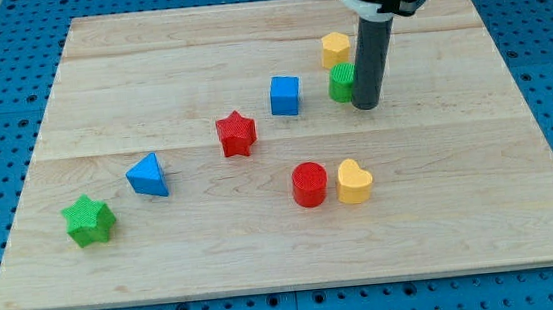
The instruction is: Push the yellow heart and the red circle left a bit
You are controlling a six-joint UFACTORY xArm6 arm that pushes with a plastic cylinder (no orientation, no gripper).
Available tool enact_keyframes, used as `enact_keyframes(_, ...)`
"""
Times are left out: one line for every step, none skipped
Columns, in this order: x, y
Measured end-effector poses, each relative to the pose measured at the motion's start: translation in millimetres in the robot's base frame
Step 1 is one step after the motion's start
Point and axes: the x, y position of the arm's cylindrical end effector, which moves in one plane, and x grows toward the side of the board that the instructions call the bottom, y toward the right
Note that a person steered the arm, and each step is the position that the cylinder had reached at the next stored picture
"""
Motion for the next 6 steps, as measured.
enact_keyframes(-20,-18)
enact_keyframes(-25,-22)
enact_keyframes(-21,12)
enact_keyframes(-17,54)
enact_keyframes(-17,61)
enact_keyframes(-15,61)
